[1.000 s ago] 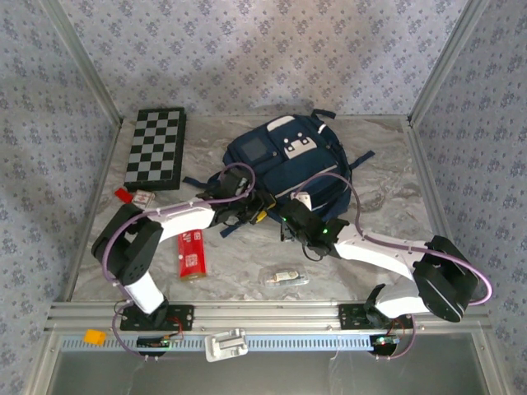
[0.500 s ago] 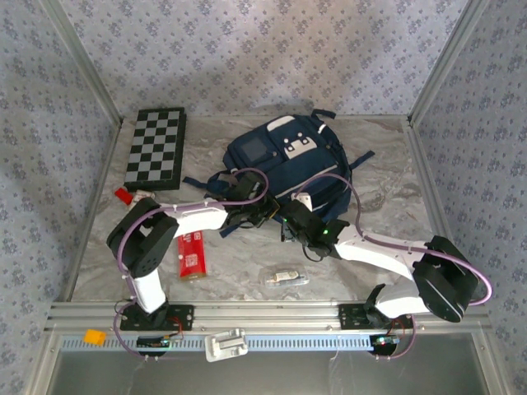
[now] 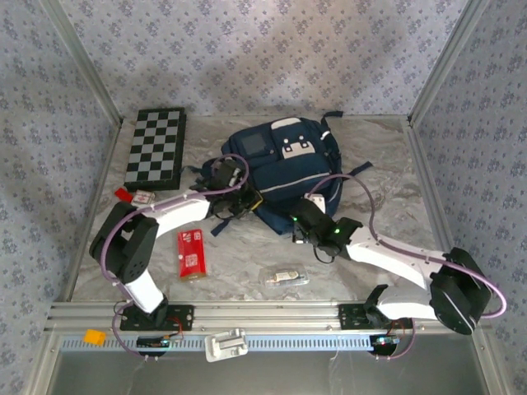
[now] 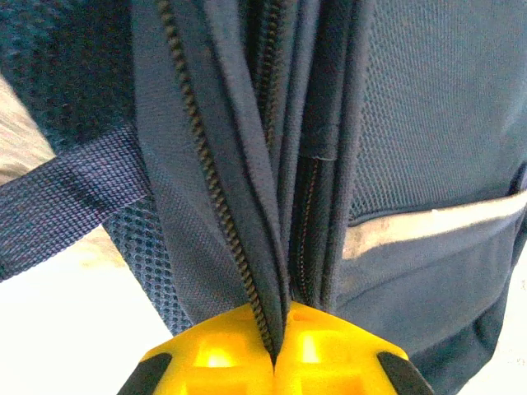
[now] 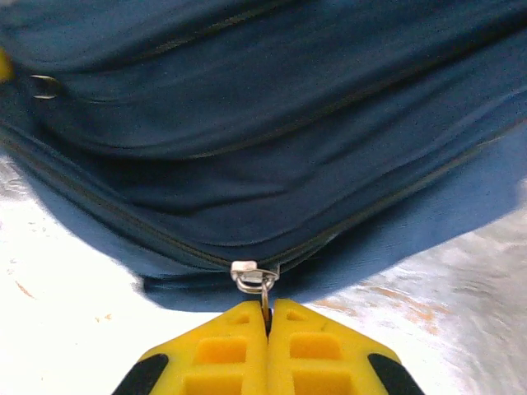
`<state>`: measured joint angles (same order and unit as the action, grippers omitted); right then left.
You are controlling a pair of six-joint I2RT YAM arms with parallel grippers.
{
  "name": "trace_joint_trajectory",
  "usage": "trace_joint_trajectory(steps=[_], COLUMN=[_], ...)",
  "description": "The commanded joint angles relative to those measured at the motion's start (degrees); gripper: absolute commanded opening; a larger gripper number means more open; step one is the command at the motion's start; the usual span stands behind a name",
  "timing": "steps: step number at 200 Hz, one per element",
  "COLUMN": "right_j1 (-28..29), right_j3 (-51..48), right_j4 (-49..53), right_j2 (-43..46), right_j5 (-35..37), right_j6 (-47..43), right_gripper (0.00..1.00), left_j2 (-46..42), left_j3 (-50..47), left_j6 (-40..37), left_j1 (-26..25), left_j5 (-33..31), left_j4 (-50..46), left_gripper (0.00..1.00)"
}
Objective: Pack the student bag
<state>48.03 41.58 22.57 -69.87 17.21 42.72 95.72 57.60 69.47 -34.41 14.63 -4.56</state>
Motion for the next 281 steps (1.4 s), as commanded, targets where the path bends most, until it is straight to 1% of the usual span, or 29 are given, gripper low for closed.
trace_joint_trajectory(steps=[1,15,38,67,81,91,105,120,135,153,179,206,225,243,262,281], right_j1=[-2.29,-2.85,-0.09,4.40,5.14,5.12,5.10,5.10,5.14,5.23,5.23,5.28,5.40,5.45,5.57,5.55], right_j3=[-2.38,-1.51,1.90,7.94,11.09,12.93,14.35,13.91,12.78,11.90,12.14,12.22,12.21,12.20,12.21,12.27], right_j4=[11.24,10.68,7.86,-1.46,-3.64,-3.24,-1.08,-0.92,-2.11,-3.67,-4.32,-4.47,-4.81,-5.23,-5.55,-5.51], right_j2=[2.74,2.42,-0.14,-7.01,-10.91,-12.88,-14.54,-14.79,-14.88,-15.31,-16.26,-16.82,-16.91,-17.18,-17.35,-17.62], right_j5=[-0.05,-0.39,-4.65,-12.93,-13.90,-12.78,-9.83,-8.78,-9.34,-9.99,-9.85,-9.85,-9.68,-9.53,-9.33,-8.78], right_j6=[1.56,-0.91,-4.00,-4.66,-4.40,-4.25,-3.62,-3.44,-3.43,-2.93,-2.42,-2.46,-2.39,-2.33,-2.31,-2.37], right_gripper=[0.00,0.00,0.00,0.00,0.00,0.00,0.00,0.00,0.00,0.00,0.00,0.00,0.00,0.00,0.00,0.00], left_j2=[-2.68,-1.94,1.66,5.52,6.06,5.52,3.26,-0.64,-5.53,-10.12,-12.36,-10.79,-7.94,-4.92,-1.99,-0.42], left_j3=[1.37,2.51,7.82,13.52,15.03,14.99,12.79,8.58,3.78,-0.57,-3.75,-3.75,-2.37,-0.36,2.00,1.87], left_j6=[-6.36,-8.35,-12.45,-16.47,-17.98,-18.63,-18.89,-17.69,-15.42,-11.06,-3.11,3.28,6.01,6.51,6.33,7.08], left_j1=[5.26,6.71,9.27,11.29,12.27,12.89,13.73,13.77,12.44,9.55,4.02,-1.33,-2.59,-2.72,-3.03,-3.51], left_j5=[-1.55,-0.60,3.01,4.23,5.05,5.27,5.83,6.20,4.49,1.60,-1.03,-5.07,-5.67,-6.31,-6.76,-8.02], left_j4=[-1.47,-1.33,-3.57,-5.31,-6.59,-7.93,-8.62,-8.62,-8.67,-9.03,-7.62,-6.95,-6.99,-7.11,-9.04,-9.24], left_gripper=[0.00,0.00,0.00,0.00,0.00,0.06,0.11,0.24,0.35,0.43,0.50,0.56,0.57,0.55,0.47,0.37])
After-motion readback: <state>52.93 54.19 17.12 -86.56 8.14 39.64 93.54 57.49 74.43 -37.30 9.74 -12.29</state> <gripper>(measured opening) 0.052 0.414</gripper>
